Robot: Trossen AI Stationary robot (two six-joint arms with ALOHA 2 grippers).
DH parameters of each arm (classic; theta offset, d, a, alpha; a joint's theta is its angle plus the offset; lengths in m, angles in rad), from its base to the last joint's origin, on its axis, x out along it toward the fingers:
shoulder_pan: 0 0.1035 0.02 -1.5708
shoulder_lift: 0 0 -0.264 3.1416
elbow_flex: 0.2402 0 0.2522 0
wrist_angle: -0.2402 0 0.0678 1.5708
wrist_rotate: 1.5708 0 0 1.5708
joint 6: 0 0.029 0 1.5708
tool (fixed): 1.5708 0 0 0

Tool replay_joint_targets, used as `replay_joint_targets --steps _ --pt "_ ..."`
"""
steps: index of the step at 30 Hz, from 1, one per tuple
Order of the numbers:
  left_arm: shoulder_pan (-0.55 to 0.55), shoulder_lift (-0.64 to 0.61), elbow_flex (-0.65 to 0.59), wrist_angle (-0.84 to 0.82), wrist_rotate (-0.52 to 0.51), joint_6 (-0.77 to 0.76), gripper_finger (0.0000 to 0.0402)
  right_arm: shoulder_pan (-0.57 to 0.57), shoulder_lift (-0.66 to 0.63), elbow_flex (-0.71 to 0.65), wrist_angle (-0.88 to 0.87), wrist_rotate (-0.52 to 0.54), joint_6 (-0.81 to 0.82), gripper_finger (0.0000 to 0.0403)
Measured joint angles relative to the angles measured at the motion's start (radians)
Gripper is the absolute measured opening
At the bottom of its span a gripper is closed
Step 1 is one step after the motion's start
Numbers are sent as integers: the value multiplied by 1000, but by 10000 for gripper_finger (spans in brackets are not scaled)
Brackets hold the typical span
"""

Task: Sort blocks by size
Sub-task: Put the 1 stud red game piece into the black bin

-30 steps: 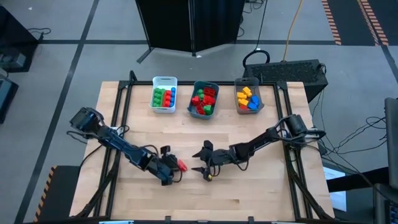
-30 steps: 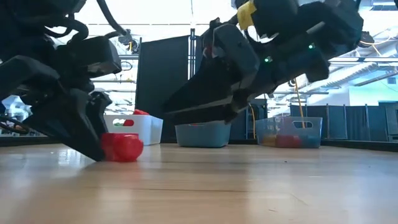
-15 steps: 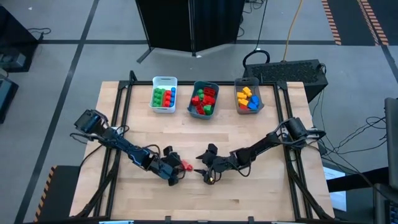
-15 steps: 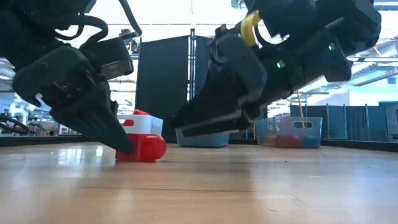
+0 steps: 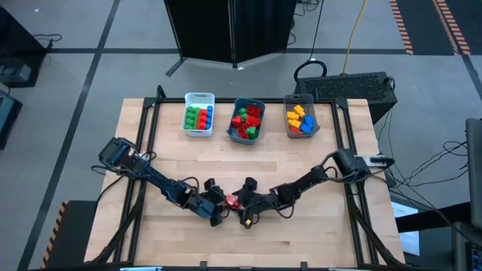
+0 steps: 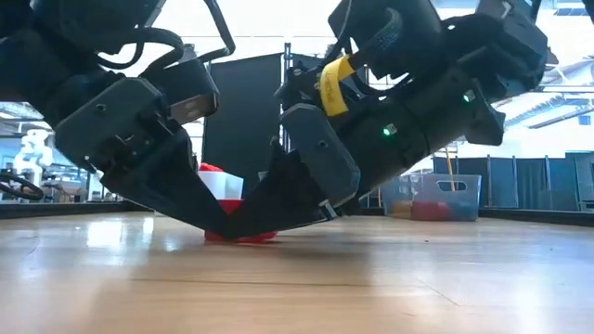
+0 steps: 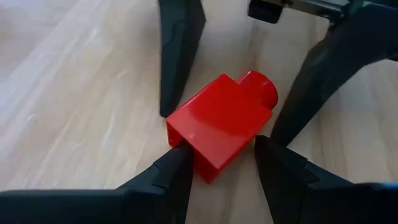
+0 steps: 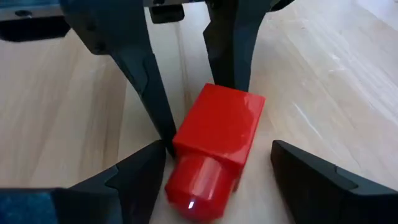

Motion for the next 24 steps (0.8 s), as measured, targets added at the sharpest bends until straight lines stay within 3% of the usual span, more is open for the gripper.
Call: replay_joint_targets --steps 7,18,24 --pt "2 -12 -2 -1 95 92 160 -4 -1 25 -75 -16 -5 263" --pt "-6 -57 -1 -98 204 149 160 -5 0 26 -123 -17 3 171" --pt "-5 -82 -1 -176 206 143 160 -4 0 25 -128 -24 3 120"
